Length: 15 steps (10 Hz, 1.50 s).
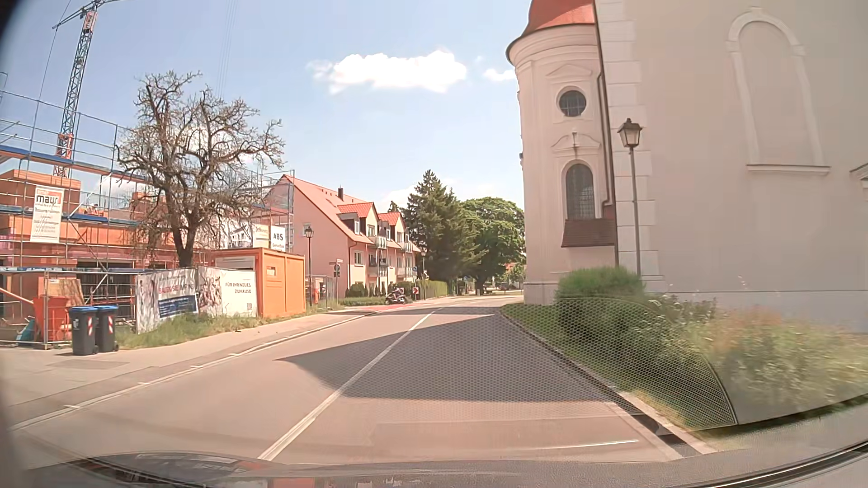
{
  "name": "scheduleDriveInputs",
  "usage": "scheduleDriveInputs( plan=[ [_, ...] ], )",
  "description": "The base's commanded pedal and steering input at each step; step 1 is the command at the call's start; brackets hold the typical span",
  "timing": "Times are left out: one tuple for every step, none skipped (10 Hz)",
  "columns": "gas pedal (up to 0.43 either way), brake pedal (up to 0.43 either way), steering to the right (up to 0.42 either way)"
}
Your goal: Follow the waypoints while adhering to traffic rules and regulations
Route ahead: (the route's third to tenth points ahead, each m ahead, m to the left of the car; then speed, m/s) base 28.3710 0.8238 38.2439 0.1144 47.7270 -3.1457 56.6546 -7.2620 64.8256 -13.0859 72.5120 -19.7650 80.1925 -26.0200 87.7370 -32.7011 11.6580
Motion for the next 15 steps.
scheduleDriveInputs(
  plan=[
    [0.098, 0.012, -0.001],
    [0.079, 0.012, -0.001],
    [0.047, 0.012, -0.001],
    [0.047, 0.012, -0.001],
    [0.047, 0.012, -0.001],
    [0.047, 0.006, -0.001],
    [0.047, 0.012, 0.000],
    [0.047, 0.012, 0.000],
    [0.047, 0.012, 0.000],
    [0.059, 0.006, 0.001],
    [0.059, 0.006, 0.001],
    [0.059, 0.012, 0.002],
    [0.067, 0.012, 0.003],
    [0.087, 0.012, 0.003],
    [0.138, 0.012, 0.003]
  ],
)
